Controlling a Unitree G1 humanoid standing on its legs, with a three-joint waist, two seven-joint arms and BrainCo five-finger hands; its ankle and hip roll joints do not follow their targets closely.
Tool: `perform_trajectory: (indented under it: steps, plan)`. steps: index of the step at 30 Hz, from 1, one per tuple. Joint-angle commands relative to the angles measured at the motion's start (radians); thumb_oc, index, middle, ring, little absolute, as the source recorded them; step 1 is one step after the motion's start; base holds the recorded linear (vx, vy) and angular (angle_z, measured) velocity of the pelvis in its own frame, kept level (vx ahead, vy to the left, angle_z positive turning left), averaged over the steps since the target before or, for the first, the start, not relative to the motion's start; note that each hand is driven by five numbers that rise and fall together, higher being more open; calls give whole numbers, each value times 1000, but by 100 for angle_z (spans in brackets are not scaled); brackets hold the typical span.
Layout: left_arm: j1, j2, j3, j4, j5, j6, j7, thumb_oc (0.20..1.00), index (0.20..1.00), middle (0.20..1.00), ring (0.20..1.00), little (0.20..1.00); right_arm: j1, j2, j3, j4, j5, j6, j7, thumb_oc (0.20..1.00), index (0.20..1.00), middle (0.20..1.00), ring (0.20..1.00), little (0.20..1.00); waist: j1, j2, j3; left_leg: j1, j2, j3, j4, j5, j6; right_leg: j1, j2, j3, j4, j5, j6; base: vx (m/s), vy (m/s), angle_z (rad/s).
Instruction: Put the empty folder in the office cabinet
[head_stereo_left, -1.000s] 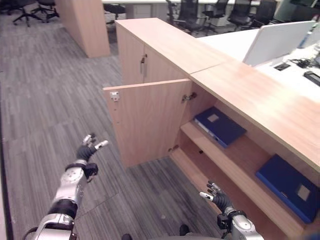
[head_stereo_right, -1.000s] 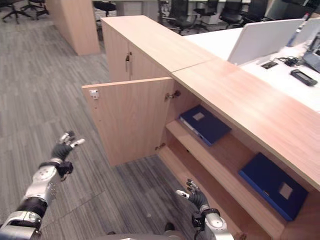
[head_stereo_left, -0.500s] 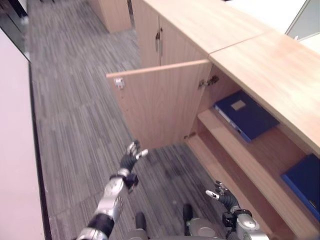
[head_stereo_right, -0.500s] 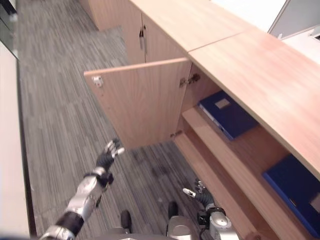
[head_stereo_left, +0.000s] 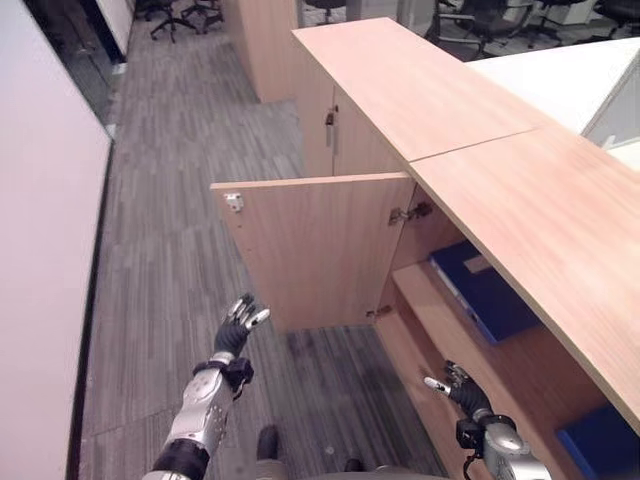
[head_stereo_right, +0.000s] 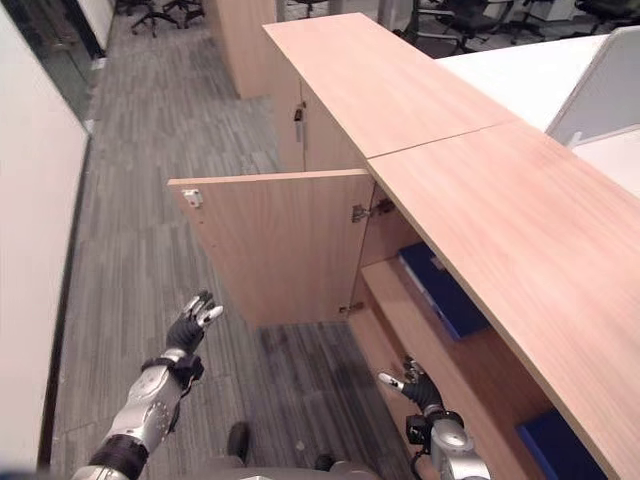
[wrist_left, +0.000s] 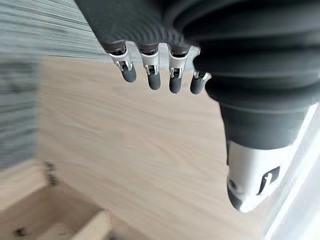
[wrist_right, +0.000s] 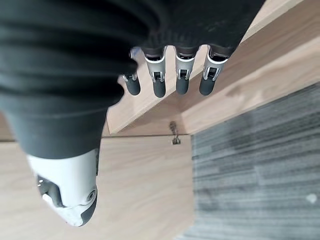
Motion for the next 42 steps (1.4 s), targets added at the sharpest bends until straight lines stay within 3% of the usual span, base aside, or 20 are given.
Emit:
perform_trajectory:
  steps: [1, 14, 23, 26, 27, 30, 33, 36, 42]
  plan:
    - [-22, -11, 17, -69, -11, -53, -11, 1000, 1000, 1000, 1000, 1000, -13, 27, -16, -38, 15, -35, 0, 1000, 1000, 1000, 1000, 1000, 14, 5, -18, 95, -26, 38, 23, -109, 26, -26, -169, 45, -61, 62, 201, 112, 143, -15]
    - [-5, 13, 92, -46, -7, -64, 15, 1000, 1000, 1000, 1000, 1000, -5, 59, -5, -52, -10, -19, 14, 1000, 1000, 1000, 1000, 1000, 12, 7, -36, 153, -57, 114, -7, -136, 64, -43, -202, 88, -54, 88, 238, 44, 84, -22]
    - [-73, 99, 178, 41, 4, -90, 71, 1000, 1000, 1000, 1000, 1000, 1, 57, -7, -75, -9, -24, 20, 1000, 1000, 1000, 1000, 1000, -8, -5, -35, 165, -63, 154, -10, -149, 71, -62, -210, 114, -48, 100, 255, 16, 51, -19]
    - [-170, 216, 210, 102, 6, -100, 92, 1000, 1000, 1000, 1000, 1000, 5, 40, 5, -101, -6, -30, 36, 1000, 1000, 1000, 1000, 1000, -32, -11, -37, 172, -61, 171, -10, -155, 71, -77, -211, 128, -43, 108, 266, 15, 53, -6]
    - [-172, 218, 210, 105, 5, -101, 91, 1000, 1000, 1000, 1000, 1000, 4, 41, 5, -101, -6, -30, 36, 1000, 1000, 1000, 1000, 1000, -31, -12, -37, 172, -61, 171, -10, -156, 71, -78, -211, 129, -43, 108, 266, -14, 40, -20]
    - [-313, 365, 202, 190, 12, -99, 99, 1000, 1000, 1000, 1000, 1000, 2, 32, 33, -122, 9, -37, 53, 1000, 1000, 1000, 1000, 1000, -53, -26, -28, 171, -55, 190, -9, -158, 71, -100, -208, 140, -35, 124, 283, -29, 8, -15]
    - [-344, 390, 191, 209, 12, -99, 97, 1000, 1000, 1000, 1000, 1000, -3, 34, 38, -127, 11, -37, 56, 1000, 1000, 1000, 1000, 1000, -55, -31, -24, 171, -55, 195, -9, -158, 71, -106, -208, 144, -34, 129, 286, -21, 0, -14]
    - [-505, 484, 137, 317, 3, -91, 86, 1000, 1000, 1000, 1000, 1000, -20, 29, 69, -128, 25, -44, 66, 1000, 1000, 1000, 1000, 1000, -76, -52, -6, 167, -47, 221, -9, -158, 69, -132, -204, 160, -31, 151, 301, -51, -4, -20]
    - [-662, 530, 65, 412, -25, -81, 61, 1000, 1000, 1000, 1000, 1000, -55, 27, 96, -123, 46, -48, 64, 1000, 1000, 1000, 1000, 1000, -102, -79, 22, 147, -38, 238, -6, -150, 64, -168, -194, 177, -27, 184, 301, -70, -14, -15]
